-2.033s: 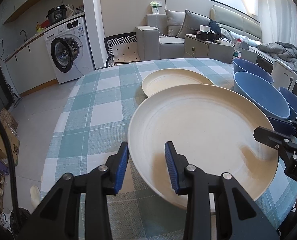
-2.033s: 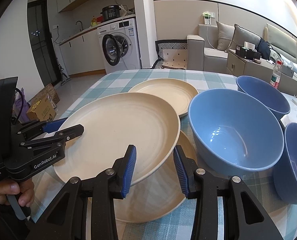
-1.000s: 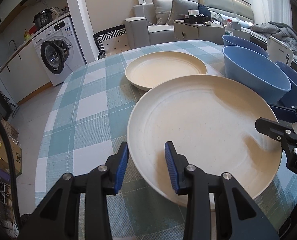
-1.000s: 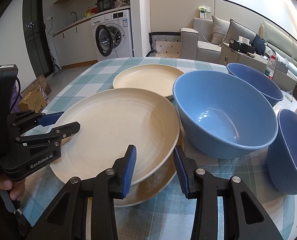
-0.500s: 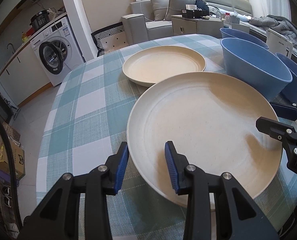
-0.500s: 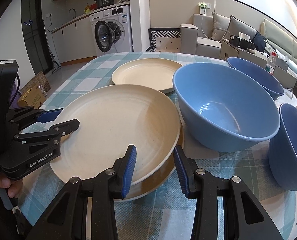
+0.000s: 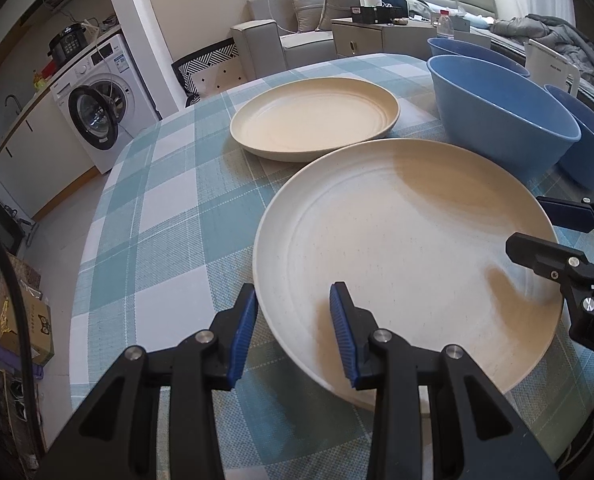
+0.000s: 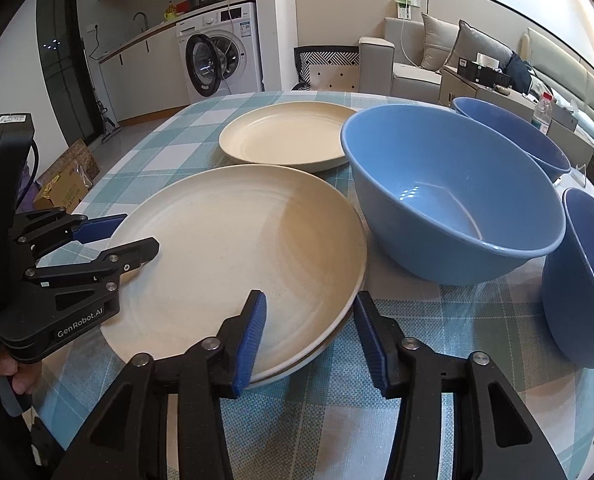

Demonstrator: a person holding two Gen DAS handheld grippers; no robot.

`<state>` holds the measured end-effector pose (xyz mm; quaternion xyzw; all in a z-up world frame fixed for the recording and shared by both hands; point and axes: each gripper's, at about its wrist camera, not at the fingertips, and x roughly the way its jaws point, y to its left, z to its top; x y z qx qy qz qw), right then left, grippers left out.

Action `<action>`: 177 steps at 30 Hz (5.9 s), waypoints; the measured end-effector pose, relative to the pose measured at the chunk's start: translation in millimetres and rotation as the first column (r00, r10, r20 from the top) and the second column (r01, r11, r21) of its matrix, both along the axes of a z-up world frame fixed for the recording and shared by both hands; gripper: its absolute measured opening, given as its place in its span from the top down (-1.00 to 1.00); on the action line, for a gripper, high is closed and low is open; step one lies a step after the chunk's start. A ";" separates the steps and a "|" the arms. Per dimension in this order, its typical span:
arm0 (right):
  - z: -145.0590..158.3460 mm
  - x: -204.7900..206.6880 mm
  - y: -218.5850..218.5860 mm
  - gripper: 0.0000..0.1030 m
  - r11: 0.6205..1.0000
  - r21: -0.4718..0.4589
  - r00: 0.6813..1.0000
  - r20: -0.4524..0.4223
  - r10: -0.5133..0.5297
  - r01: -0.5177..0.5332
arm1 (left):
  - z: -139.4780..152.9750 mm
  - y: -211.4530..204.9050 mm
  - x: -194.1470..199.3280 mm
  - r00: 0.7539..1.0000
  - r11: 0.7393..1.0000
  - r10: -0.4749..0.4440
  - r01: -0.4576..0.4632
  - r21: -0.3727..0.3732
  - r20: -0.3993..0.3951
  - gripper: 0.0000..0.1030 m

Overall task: Organize plates and bowls
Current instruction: 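Set the plates on the tablecloth and open both tools, then move both open tools away from the stack toward the remaining cream plate, then lower both tools to the rim of the remaining cream plate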

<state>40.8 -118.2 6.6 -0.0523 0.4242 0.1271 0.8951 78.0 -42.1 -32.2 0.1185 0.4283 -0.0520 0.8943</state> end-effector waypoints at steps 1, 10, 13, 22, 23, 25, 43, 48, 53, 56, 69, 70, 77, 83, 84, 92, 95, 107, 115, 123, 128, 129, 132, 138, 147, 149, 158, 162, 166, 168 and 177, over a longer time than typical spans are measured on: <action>-0.2 0.1 1.0 0.04 1.000 -0.008 1.000 0.004 0.000 0.000 | -0.6 -0.1 0.1 1.000 1.000 -0.001 0.001 0.000 -0.002 0.30; -3.0 -0.5 0.1 -0.06 1.000 0.003 1.000 0.000 0.005 -0.005 | -4.4 -3.8 -0.1 1.000 1.000 -0.010 0.010 0.017 -0.011 0.25; -3.5 0.7 0.0 -0.08 1.000 0.008 1.000 -0.004 0.006 -0.006 | -4.0 -3.2 -0.4 1.000 1.000 -0.015 0.015 0.011 -0.015 0.20; -1.5 3.2 -2.6 -0.50 1.000 0.012 1.000 0.009 0.007 -0.007 | -0.5 -7.9 -3.8 0.999 0.999 -0.042 0.042 -0.002 -0.013 -0.13; -0.4 3.8 -3.9 -0.54 1.000 0.017 1.000 0.009 0.006 -0.007 | 0.5 -7.0 -3.8 0.999 0.999 -0.039 0.039 -0.004 -0.009 -0.13; 3.2 3.6 -5.2 -0.63 1.000 0.020 1.000 0.017 0.010 -0.010 | 3.7 -3.6 -3.9 1.000 0.999 -0.030 0.030 -0.016 0.002 -0.14; 62.2 -9.2 10.8 -0.99 0.992 -0.002 0.980 0.154 0.125 -0.126 | 44.1 29.6 -10.0 0.992 0.984 0.064 -0.045 -0.171 0.108 -0.74; 81.3 -8.7 13.6 -0.99 0.989 -0.011 0.969 0.200 0.144 -0.145 | 51.7 32.3 -13.1 0.989 0.980 0.068 -0.042 -0.194 0.130 -0.90; 95.9 -4.1 8.8 -0.99 0.990 -0.018 0.961 0.237 0.141 -0.141 | 58.5 33.2 -15.3 0.987 0.978 0.070 -0.040 -0.203 0.141 -1.00; 100.9 0.8 1.6 -0.99 0.991 0.014 0.963 0.240 0.122 -0.130 | 62.6 35.3 -16.1 0.986 0.971 0.076 -0.039 -0.235 0.148 -1.00; 106.9 13.7 -12.8 -0.99 0.994 0.050 0.964 0.252 0.081 -0.097 | 62.3 40.8 -3.6 0.983 0.952 0.119 -0.074 -0.298 0.137 -1.00; 107.4 14.8 -13.3 -0.99 0.994 0.054 0.964 0.252 0.080 -0.097 | 61.4 42.0 -1.0 0.983 0.950 0.125 -0.080 -0.303 0.132 -1.00; 111.0 27.1 -10.4 -0.99 0.992 0.064 0.962 0.259 0.088 -0.108 | 61.1 45.7 13.9 0.982 0.945 0.152 -0.113 -0.308 0.107 -1.00; 112.7 37.4 -5.6 -0.99 0.990 0.063 0.959 0.262 0.108 -0.129 | 65.6 45.4 22.2 0.981 0.945 0.159 -0.119 -0.305 0.108 -1.00; 112.7 39.5 -5.1 -0.99 0.989 0.062 0.959 0.261 0.111 -0.131 | 66.2 45.2 23.9 0.981 0.945 0.160 -0.120 -0.303 0.109 -1.00; 114.1 56.9 -9.8 -0.99 0.990 0.068 0.962 0.253 0.105 -0.126 | 70.0 42.0 37.2 0.981 0.948 0.157 -0.118 -0.297 0.112 -1.00; 115.5 63.4 -13.0 -0.99 0.990 0.072 0.963 0.250 0.101 -0.123 | 70.4 39.9 43.6 0.982 0.951 0.155 -0.117 -0.287 0.112 -1.00; 118.0 92.6 -23.8 -0.99 0.990 0.104 0.971 0.227 0.072 -0.098 | 66.8 35.6 69.0 0.982 0.950 0.161 -0.128 -0.286 0.095 -1.00; 119.6 110.5 -21.8 -0.99 0.989 0.108 0.975 0.208 0.076 -0.100 | 58.7 46.1 86.3 0.978 0.941 0.196 -0.168 -0.294 0.067 -1.00; 116.8 123.6 -15.7 -0.99 0.989 0.100 0.980 0.179 0.087 -0.106 | 54.1 58.1 94.5 0.972 0.932 0.232 -0.209 -0.294 0.044 -1.00; 114.7 128.6 -13.9 -0.99 0.991 0.087 0.983 0.163 0.084 -0.099 | 51.8 61.1 96.5 0.970 0.933 0.243 -0.226 -0.280 0.027 -1.00; 114.5 129.4 -14.0 -0.99 0.991 0.085 0.983 0.161 0.085 -0.099 | 51.7 61.9 96.2 0.970 0.932 0.243 -0.226 -0.282 0.025 -1.00; 115.4 133.3 -14.1 -0.99 0.992 0.078 0.984 0.156 0.083 -0.096 | 51.6 63.1 95.7 0.969 0.932 0.245 -0.230 -0.279 0.019 -1.00; 118.0 143.3 -14.6 -0.99 0.993 0.080 0.986 0.146 0.077 -0.089 | 53.5 67.0 97.6 0.969 0.933 0.246 -0.233 -0.273 0.015 -1.00; 121.4 161.9 -14.7 -0.99 0.993 0.071 0.988 0.128 0.081 -0.091 | 53.0 72.2 110.0 0.966 0.930 0.258 -0.250 -0.268 -0.005 -1.00; 122.1 166.2 -15.6 -0.99 0.993 0.069 0.989 0.122 0.084 -0.093 | 52.5 72.3 114.3 0.966 0.930 0.260 -0.252 -0.268 -0.008 -1.00; 122.8 189.5 -18.0 -0.99 0.994 0.073 0.993 0.088 0.074 -0.080 | 51.3 69.6 128.8 0.970 0.933 0.243 -0.241 -0.267 -0.025 -1.00; 120.3 200.4 -15.3 -0.99 0.994 0.076 0.996 0.056 0.074 -0.078 | 50.4 71.1 134.6 0.970 0.932 0.240 -0.239 -0.271 -0.032 -1.00; 115.6 211.4 -12.1 -0.99 0.994 0.069 0.997 0.009 0.083 -0.084 | 50.4 72.4 138.7 0.971 0.933 0.239 -0.239 -0.269 -0.033 -1.00; 113.9 217.0 -10.6 -0.99 0.994 0.067 0.996 -0.009 0.084 -0.083 | 50.3 73.7 141.1 0.971 0.933 0.238 -0.239 -0.268 -0.036 -1.00; 103.0 242.1 -9.2 -0.99 0.995 0.059 0.995 -0.064 0.079 -0.076 | 44.9 78.3 150.6 0.970 0.936 0.239 -0.244 -0.253 -0.052 -1.00</action>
